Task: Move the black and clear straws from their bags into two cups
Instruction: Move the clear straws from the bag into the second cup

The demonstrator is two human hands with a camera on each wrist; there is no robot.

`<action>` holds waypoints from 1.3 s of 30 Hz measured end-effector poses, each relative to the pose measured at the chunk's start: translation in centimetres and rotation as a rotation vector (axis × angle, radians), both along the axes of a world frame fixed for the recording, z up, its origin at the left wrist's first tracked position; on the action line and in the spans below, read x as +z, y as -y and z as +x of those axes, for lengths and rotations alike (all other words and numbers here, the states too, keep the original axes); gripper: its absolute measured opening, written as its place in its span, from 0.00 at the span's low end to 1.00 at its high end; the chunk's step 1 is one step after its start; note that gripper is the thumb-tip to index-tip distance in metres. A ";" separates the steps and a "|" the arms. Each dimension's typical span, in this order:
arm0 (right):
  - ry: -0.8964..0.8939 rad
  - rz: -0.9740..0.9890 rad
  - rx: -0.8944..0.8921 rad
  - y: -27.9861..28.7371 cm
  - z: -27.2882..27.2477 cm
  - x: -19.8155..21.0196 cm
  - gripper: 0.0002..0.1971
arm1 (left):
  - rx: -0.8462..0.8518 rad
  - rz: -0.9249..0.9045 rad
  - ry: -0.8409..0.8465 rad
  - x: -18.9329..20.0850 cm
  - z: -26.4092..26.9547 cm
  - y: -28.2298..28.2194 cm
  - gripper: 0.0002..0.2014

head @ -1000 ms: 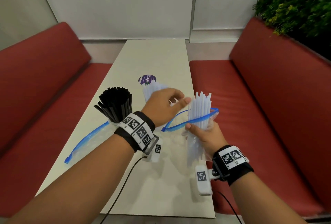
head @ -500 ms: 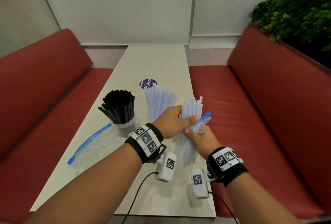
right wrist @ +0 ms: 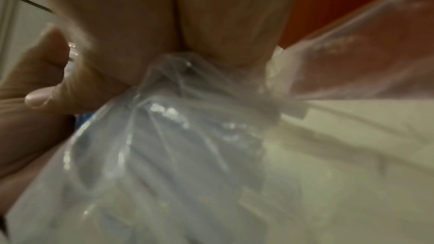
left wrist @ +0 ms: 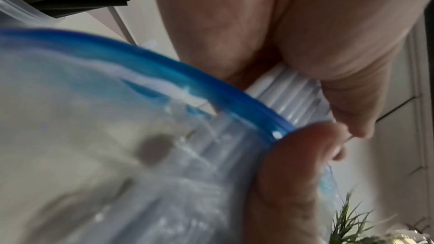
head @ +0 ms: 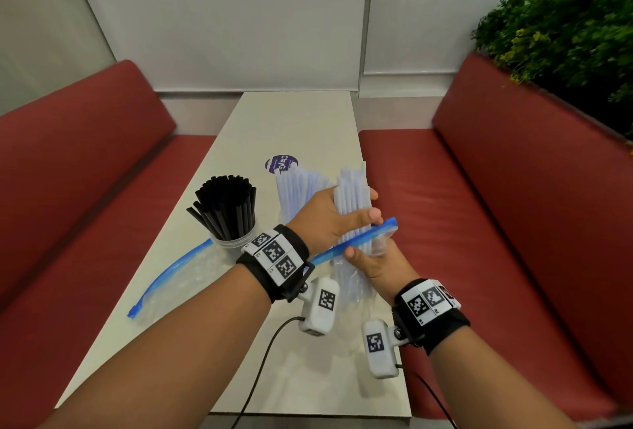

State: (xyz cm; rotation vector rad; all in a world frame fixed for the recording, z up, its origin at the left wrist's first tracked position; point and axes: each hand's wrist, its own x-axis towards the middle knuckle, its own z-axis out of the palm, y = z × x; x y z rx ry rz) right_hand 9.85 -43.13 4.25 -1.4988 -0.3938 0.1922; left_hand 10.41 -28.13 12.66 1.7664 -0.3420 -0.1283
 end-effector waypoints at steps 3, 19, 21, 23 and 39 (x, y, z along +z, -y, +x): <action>0.004 0.000 0.021 -0.1 0.0 -0.2 0.16 | 0.043 -0.090 -0.033 0.1 0.2 0.5 0.05; -0.154 -0.045 -0.296 2.5 1.8 -1.7 0.14 | 0.619 -0.351 0.386 6.2 7.7 -5.9 0.06; -0.154 -0.052 -0.302 2.9 2.1 -1.7 0.13 | 0.651 -0.230 0.336 4.1 8.2 -5.7 0.06; -0.166 -0.030 -0.303 3.1 2.3 -1.7 0.12 | 0.672 -0.152 0.293 1.6 9.0 -5.6 0.07; -0.174 0.037 -0.310 5.2 2.8 -2.4 0.17 | 0.705 0.316 -0.114 -11.4 11.6 -5.3 0.15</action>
